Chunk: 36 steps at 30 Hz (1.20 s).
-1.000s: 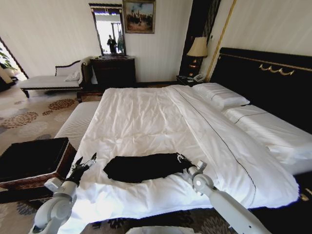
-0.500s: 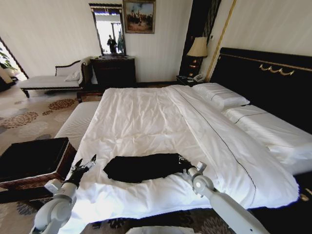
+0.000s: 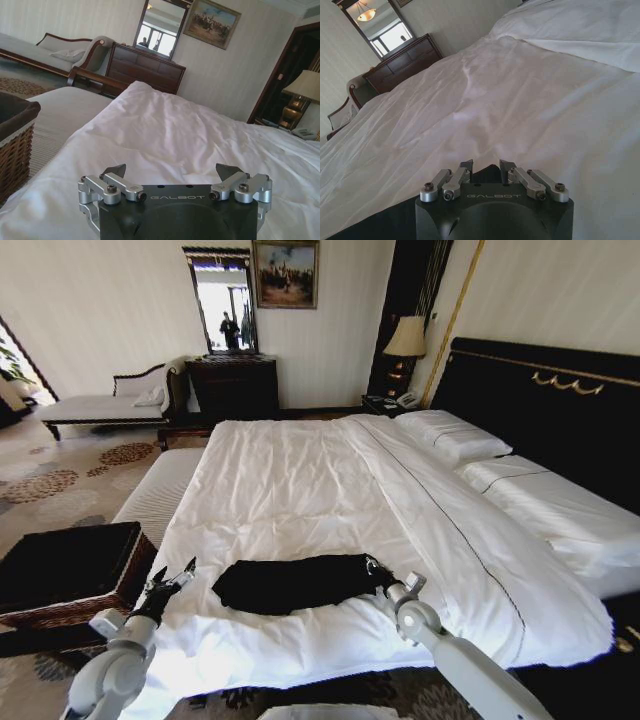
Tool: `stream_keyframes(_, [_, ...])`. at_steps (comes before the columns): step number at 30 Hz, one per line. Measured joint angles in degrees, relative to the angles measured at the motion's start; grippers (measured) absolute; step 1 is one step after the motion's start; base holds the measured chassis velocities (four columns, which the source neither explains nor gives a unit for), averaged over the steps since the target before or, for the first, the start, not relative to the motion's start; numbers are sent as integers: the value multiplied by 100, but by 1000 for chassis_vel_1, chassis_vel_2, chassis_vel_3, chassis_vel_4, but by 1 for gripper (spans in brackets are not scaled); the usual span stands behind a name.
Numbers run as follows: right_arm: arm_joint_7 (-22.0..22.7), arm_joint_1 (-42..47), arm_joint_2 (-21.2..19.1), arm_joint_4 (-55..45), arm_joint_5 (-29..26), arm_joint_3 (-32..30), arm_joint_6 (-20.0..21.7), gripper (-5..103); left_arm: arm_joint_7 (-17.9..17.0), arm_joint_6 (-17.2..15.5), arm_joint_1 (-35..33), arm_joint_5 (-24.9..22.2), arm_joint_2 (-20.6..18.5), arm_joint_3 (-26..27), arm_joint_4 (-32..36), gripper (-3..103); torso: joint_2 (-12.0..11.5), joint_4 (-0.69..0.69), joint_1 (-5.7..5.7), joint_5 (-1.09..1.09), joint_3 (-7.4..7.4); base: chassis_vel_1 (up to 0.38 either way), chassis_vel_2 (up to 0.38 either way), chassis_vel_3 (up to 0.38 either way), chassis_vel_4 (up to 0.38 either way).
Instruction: Fold the clothes on the bed and place them into the basket.
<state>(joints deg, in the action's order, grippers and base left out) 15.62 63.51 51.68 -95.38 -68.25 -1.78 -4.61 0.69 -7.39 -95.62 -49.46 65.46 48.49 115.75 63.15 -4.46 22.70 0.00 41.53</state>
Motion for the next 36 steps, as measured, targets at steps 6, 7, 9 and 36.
stream_keyframes(6, [-33, 0, 22, 8, 6, 45, -1, 51, -1, 0, -21, 19, 21, -2, 23, 100, 0, 0, 0, 0, 0, 0, 0, 0, 0])
stream_keyframes(7, [-35, -1, 28, 19, 13, 55, -1, 51, 0, 0, -26, 22, 25, -2, 25, 100, 0, 0, 0, 0, 0, 0, 0, 0, 0])
stream_keyframes(9, [-37, -1, 30, 27, 34, 70, -1, 59, -1, 0, -34, 26, 36, -4, 26, 100, 0, 0, 0, 0, 0, 0, 0, 0, 0])
stream_keyframes(36, [-79, -206, 92, 190, 74, 14, -196, 0, -6, 62, -81, 189, 100, -124, -42, 100, 0, 0, 0, 0, 0, 0, 0, 0, 0])
